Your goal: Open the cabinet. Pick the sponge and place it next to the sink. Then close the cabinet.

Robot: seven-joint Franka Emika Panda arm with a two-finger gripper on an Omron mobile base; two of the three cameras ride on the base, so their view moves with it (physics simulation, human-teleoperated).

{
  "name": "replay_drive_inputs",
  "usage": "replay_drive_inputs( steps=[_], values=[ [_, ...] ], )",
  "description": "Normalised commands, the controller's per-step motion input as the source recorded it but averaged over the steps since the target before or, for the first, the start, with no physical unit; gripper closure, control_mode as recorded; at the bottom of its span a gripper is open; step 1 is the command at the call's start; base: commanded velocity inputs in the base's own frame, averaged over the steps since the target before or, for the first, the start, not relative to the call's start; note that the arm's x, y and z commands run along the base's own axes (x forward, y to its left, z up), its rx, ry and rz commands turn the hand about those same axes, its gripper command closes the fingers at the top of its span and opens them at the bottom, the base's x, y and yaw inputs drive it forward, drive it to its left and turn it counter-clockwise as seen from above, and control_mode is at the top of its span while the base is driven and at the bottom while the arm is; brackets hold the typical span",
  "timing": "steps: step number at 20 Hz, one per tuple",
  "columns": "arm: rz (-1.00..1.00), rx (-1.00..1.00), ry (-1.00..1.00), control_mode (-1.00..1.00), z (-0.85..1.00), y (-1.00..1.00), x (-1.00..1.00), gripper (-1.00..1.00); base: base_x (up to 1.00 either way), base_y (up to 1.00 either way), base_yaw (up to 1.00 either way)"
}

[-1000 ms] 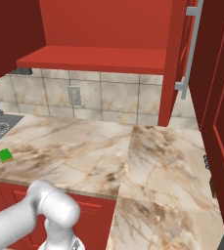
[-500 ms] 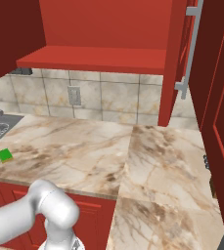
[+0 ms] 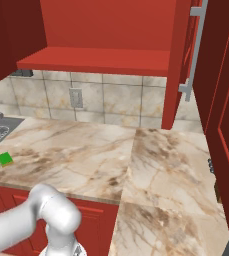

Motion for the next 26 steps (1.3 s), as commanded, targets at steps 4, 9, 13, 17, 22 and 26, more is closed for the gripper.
replay_drive_inputs(
  steps=[4,9,13,17,22,26],
  values=[
    [0.0,0.0,0.0,-1.0,0.01,-0.94,-0.21,-1.0,0.0,0.0,0.0],
    [0.01,0.0,0.0,-1.0,0.0,-0.98,-0.07,-1.0,0.0,0.0,0.0],
    [0.1,-0.01,0.0,-1.0,0.03,-1.0,-0.02,-1.0,0.0,0.0,0.0],
    [0.14,-0.07,0.0,-1.0,0.1,-0.89,-0.01,-1.0,0.0,0.0,0.0],
    [0.17,-0.09,0.0,-1.0,0.11,-0.75,-0.02,-1.0,0.0,0.0,0.0],
    [0.1,-0.08,0.0,-1.0,0.05,-0.71,0.0,-1.0,0.0,0.0,0.0]
  ],
)
